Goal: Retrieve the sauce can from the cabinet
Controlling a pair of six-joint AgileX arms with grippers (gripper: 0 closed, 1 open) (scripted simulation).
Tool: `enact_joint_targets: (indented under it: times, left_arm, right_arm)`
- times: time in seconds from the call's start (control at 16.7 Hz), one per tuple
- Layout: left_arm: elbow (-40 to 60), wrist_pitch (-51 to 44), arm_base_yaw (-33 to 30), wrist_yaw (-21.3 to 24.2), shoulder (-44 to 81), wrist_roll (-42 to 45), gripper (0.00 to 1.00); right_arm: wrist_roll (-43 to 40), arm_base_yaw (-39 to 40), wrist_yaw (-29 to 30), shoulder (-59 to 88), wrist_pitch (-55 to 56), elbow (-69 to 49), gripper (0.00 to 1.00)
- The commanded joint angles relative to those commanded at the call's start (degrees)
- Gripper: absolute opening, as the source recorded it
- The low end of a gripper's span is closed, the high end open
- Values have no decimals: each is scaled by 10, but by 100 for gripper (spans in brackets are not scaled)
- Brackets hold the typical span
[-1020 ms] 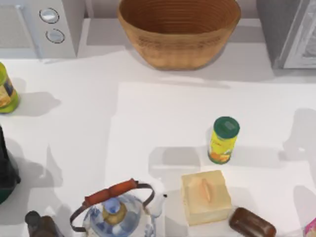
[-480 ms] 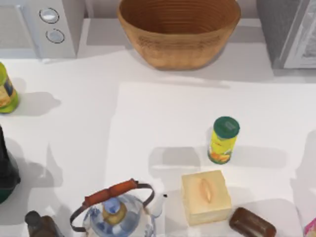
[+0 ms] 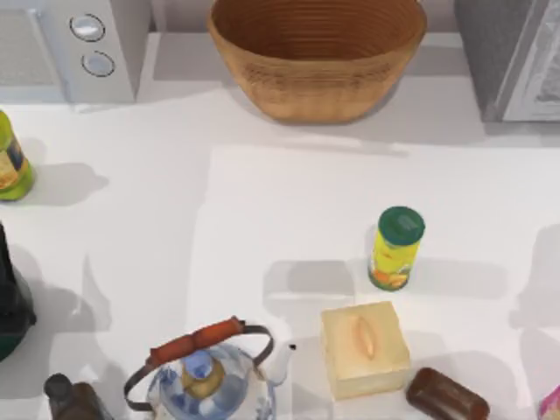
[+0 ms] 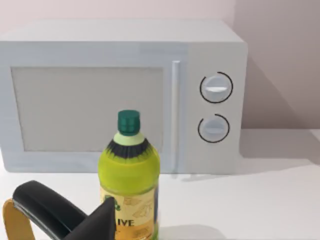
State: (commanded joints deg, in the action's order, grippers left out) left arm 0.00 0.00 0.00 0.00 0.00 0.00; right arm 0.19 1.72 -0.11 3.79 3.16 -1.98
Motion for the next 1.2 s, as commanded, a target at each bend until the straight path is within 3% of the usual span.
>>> enact_joint_targets:
  times: [0.36, 1.2]
  left_arm:
    - [0, 0, 0, 0, 0, 0, 100]
    - [0, 0, 0, 0, 0, 0, 100]
  right_arm:
    - [2, 83, -4, 229, 169, -95, 0]
    - [5, 347, -14, 1055, 672, -370, 0]
